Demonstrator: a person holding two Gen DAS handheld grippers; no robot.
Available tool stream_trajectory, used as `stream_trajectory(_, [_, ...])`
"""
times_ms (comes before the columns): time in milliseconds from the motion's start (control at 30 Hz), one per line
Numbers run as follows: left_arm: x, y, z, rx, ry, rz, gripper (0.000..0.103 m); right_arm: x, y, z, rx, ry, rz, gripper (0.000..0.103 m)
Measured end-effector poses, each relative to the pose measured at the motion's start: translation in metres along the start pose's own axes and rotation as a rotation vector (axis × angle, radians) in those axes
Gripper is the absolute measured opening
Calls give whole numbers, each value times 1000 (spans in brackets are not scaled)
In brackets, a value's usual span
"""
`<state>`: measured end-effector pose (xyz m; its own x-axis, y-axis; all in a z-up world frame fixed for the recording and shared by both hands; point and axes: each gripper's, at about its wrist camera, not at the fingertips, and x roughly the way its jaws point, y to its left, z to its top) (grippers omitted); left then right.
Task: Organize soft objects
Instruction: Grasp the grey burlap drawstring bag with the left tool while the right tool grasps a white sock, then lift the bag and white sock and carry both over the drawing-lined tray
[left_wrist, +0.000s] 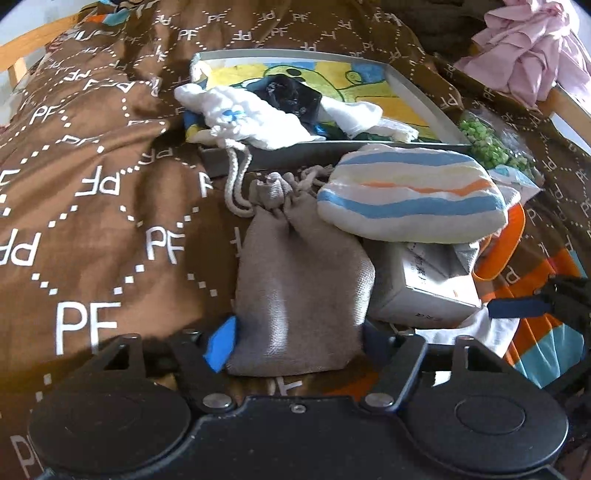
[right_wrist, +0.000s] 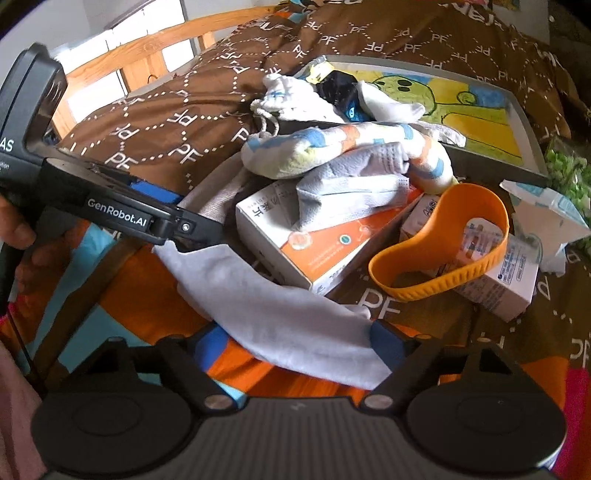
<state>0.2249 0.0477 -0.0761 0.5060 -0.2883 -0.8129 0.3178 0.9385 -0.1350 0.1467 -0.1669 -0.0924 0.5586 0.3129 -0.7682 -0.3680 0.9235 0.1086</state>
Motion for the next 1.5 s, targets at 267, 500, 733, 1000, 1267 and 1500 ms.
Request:
stream_trajectory(267, [-7,8,3,-93,5,-13,28,-3,-4,1,41,-10,42,57])
stream_trajectory(500, [-30,0,3,-133,-71,-23,16,-4,-13,2,110,-15,81,18])
stream_trajectory(733, [-52,-13,-1,-93,-144,6,16,-9,-8,3,88,-47,95,10])
stream_trajectory(1000, [-67,-24,-1,-16,-243,28,16,-28,-13,7,133,-170,154,10])
stream_trajectory(1267, [-77,-34,-1,27,-344,35,16,-49,-20,12,172,-320,178,9])
stream_trajectory(1500, [-84,-35,0,17,-412,33,16,-61,-24,15,195,-387,159,9])
